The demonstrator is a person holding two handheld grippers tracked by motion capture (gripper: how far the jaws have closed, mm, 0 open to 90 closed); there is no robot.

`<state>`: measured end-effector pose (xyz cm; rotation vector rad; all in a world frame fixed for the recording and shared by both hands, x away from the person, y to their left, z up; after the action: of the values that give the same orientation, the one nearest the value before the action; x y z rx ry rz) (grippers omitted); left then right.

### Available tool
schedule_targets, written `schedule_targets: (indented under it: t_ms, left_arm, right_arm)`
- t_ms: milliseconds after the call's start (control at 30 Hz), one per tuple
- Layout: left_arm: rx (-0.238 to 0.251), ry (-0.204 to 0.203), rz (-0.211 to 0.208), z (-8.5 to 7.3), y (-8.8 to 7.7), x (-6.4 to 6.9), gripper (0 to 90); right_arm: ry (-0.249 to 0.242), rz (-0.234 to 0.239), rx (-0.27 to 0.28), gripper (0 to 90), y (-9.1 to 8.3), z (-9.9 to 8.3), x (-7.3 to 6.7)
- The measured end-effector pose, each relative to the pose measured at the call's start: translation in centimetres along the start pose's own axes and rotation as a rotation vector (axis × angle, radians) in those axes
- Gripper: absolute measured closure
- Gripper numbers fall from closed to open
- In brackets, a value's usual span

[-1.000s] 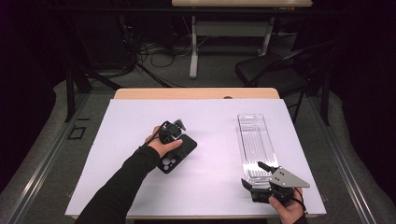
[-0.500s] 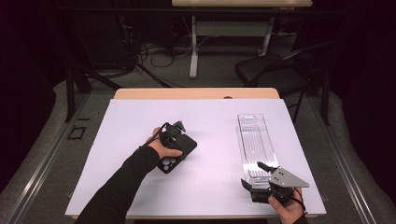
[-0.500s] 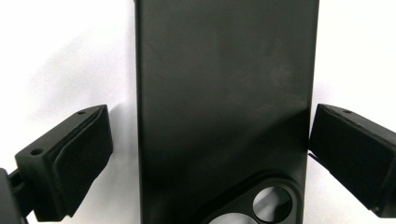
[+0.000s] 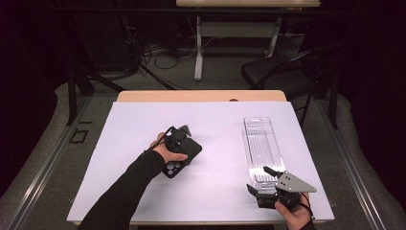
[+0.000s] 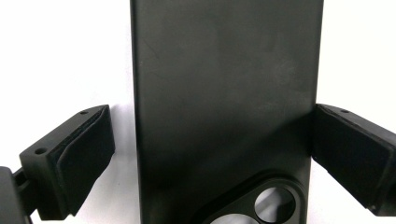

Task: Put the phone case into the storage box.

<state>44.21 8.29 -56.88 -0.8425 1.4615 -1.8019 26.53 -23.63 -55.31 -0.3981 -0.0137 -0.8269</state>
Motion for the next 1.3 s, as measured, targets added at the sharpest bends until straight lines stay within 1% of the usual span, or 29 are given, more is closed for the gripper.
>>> schedule_targets:
  t_ms: [267,500,700,867,1300]
  left_arm:
    - [-0.008,0.005,0.018,0.06,0.06,0.17,2.0]
    - [-0.006,0.007,0.019,0.06,0.05,0.24,2.7]
    - [-0.002,0.013,0.018,0.04,-0.07,0.39,5.4]
    - [0.004,0.014,0.016,0.04,-0.31,0.46,11.8]
    - [0.001,0.004,0.018,0.07,-0.37,0.43,13.1]
  right_arm:
    - [-0.001,0.002,0.000,14.2,0.04,0.00,-0.01]
    - [-0.005,0.004,-0.003,14.2,0.10,-0.04,0.02]
    - [-0.005,0.003,-0.003,14.2,0.10,-0.05,0.04]
    - [-0.008,0.003,-0.004,14.2,0.12,-0.05,0.06]
    - [-0.007,0.002,-0.005,14.2,0.13,-0.07,0.09]
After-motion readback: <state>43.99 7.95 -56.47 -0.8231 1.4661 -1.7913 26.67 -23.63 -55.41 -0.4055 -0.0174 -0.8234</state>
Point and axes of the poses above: each handheld gripper's, and its own axes: y roughly forward along the jaws, z roughly out of its top, x roughly to its right, the point moved 3 cm from there along y, roughly forward along the jaws, and after that the axes turned 8 degrees about -y, right-handed, at the moved point
